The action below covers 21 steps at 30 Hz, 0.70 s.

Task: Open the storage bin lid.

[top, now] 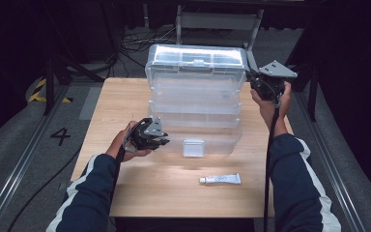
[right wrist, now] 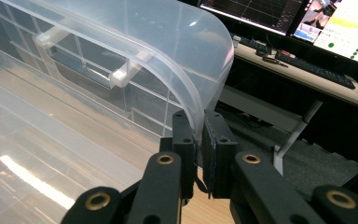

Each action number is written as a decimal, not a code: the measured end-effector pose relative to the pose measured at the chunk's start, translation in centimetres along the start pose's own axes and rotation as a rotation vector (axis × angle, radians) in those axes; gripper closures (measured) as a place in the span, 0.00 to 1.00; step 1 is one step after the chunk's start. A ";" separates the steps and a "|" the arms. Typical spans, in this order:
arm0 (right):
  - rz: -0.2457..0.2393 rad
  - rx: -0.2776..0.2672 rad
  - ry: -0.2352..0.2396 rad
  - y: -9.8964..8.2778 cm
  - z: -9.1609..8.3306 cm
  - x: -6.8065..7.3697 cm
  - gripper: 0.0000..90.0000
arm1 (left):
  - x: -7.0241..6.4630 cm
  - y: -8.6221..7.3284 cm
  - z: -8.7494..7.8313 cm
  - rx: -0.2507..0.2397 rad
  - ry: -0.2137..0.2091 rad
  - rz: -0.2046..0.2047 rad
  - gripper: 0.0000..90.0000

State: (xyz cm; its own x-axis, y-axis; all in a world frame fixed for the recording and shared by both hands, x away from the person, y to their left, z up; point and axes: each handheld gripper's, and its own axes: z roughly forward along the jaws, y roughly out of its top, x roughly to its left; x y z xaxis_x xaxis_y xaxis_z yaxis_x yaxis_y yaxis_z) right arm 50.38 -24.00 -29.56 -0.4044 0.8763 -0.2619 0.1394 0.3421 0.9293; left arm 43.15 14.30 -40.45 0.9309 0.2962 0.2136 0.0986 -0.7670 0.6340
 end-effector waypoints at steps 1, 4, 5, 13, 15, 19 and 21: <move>0.000 0.004 -0.003 0.1 0.1 0.0 0.94 | 0.0 0.0 0.0 -0.001 -0.003 -0.002 0.83; 0.005 0.012 -0.003 0.3 0.3 -0.1 0.94 | 0.1 -0.1 0.0 -0.005 -0.009 0.000 0.83; 0.008 0.014 -0.003 0.3 0.4 -0.2 0.94 | 0.1 -0.1 0.0 -0.006 -0.011 0.004 0.83; 0.019 0.023 0.004 0.7 1.0 -0.6 0.94 | 0.3 -0.2 0.0 -0.013 -0.019 0.004 0.84; 0.027 0.026 0.007 0.7 1.1 -0.8 0.94 | 0.3 -0.3 0.0 -0.012 -0.021 0.002 0.84; 0.033 0.029 0.009 0.9 1.4 -0.9 0.94 | 0.3 -0.3 0.1 -0.013 -0.024 0.006 0.84; 0.030 0.033 0.008 1.0 1.6 -0.9 0.94 | 0.3 -0.3 0.1 -0.015 -0.025 0.007 0.85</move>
State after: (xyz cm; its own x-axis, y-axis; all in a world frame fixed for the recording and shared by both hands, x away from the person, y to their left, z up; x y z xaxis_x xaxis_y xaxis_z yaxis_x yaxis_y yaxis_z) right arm 52.37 -23.88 -28.80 -0.4067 0.8835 -0.2323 0.1814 0.3273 0.9273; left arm 43.44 14.60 -40.62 0.9401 0.2766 0.1991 0.0875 -0.7604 0.6435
